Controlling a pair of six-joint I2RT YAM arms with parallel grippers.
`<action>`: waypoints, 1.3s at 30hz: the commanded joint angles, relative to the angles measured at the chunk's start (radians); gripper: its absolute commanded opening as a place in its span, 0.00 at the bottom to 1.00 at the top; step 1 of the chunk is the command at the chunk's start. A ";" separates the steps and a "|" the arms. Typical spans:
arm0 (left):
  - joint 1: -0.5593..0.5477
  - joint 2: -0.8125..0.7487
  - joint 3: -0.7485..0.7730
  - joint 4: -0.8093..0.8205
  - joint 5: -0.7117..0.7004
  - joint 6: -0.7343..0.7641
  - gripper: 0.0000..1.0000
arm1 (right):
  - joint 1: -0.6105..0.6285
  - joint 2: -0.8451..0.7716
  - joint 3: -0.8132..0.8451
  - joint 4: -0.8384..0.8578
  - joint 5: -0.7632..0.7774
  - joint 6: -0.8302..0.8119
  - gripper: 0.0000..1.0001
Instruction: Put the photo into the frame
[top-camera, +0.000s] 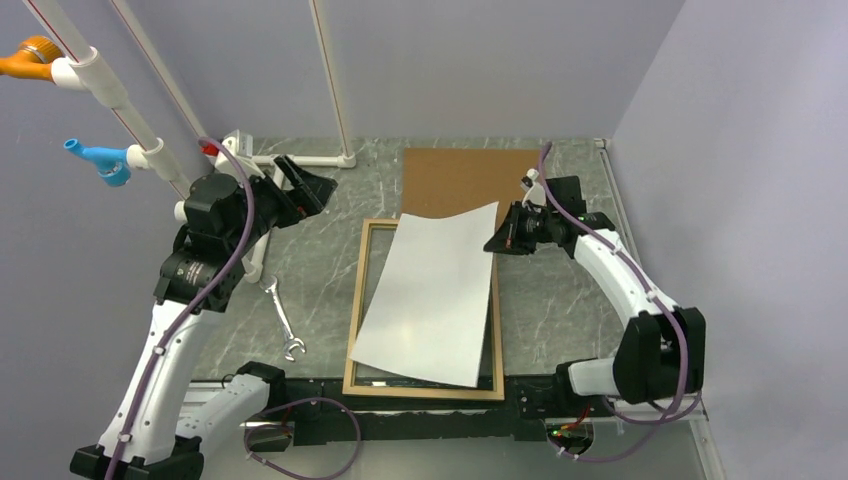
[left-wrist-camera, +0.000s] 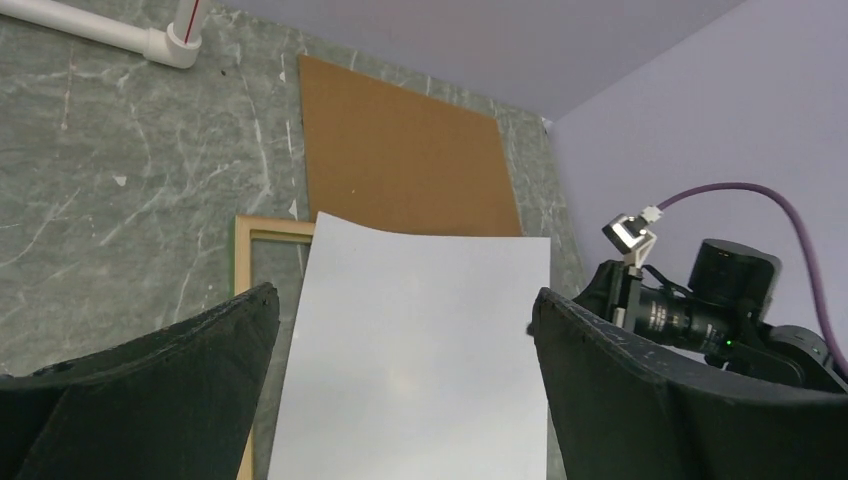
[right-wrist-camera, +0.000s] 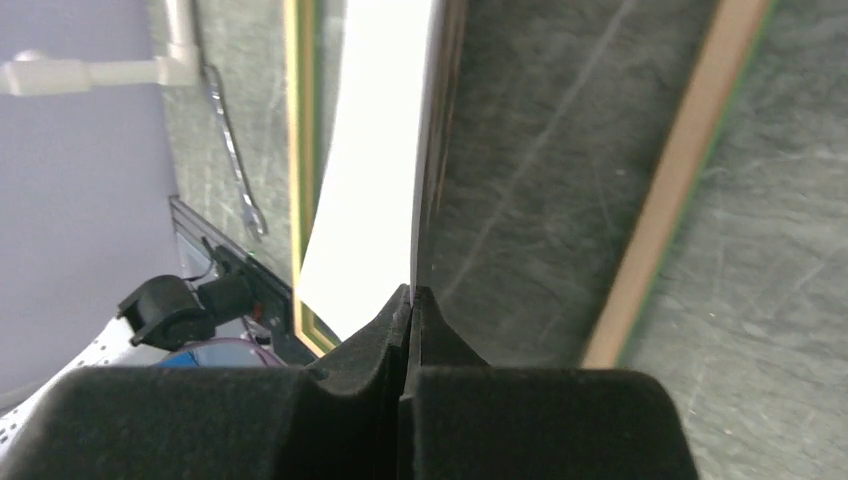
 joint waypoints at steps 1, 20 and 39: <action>-0.001 0.008 -0.007 0.012 0.025 0.013 1.00 | -0.014 0.062 0.036 -0.111 0.003 -0.139 0.00; -0.001 0.053 -0.009 0.001 0.054 0.014 0.99 | -0.016 0.240 0.130 -0.134 -0.069 -0.198 0.00; -0.001 0.071 -0.017 -0.001 0.065 0.020 0.99 | -0.003 0.302 0.068 0.054 -0.123 -0.060 0.00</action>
